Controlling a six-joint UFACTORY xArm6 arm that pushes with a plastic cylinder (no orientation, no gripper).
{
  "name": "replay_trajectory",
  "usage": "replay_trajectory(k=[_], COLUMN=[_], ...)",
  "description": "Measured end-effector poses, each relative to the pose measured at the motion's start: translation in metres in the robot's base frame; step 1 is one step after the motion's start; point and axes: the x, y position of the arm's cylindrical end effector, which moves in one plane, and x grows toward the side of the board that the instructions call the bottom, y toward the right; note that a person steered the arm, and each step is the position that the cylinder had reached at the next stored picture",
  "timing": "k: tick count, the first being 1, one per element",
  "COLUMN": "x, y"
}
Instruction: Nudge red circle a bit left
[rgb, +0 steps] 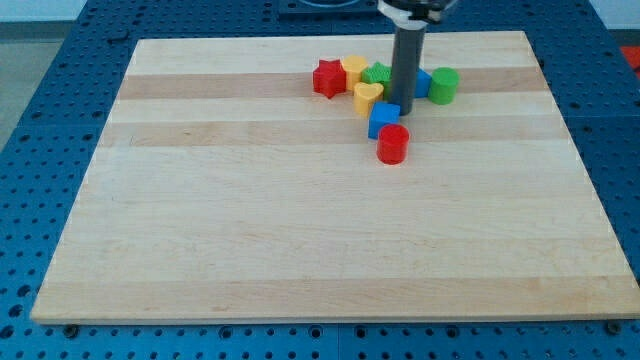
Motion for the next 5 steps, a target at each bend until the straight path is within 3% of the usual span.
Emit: replay_trajectory(k=[2, 5], x=[0.014, 0.079], y=[0.029, 0.029])
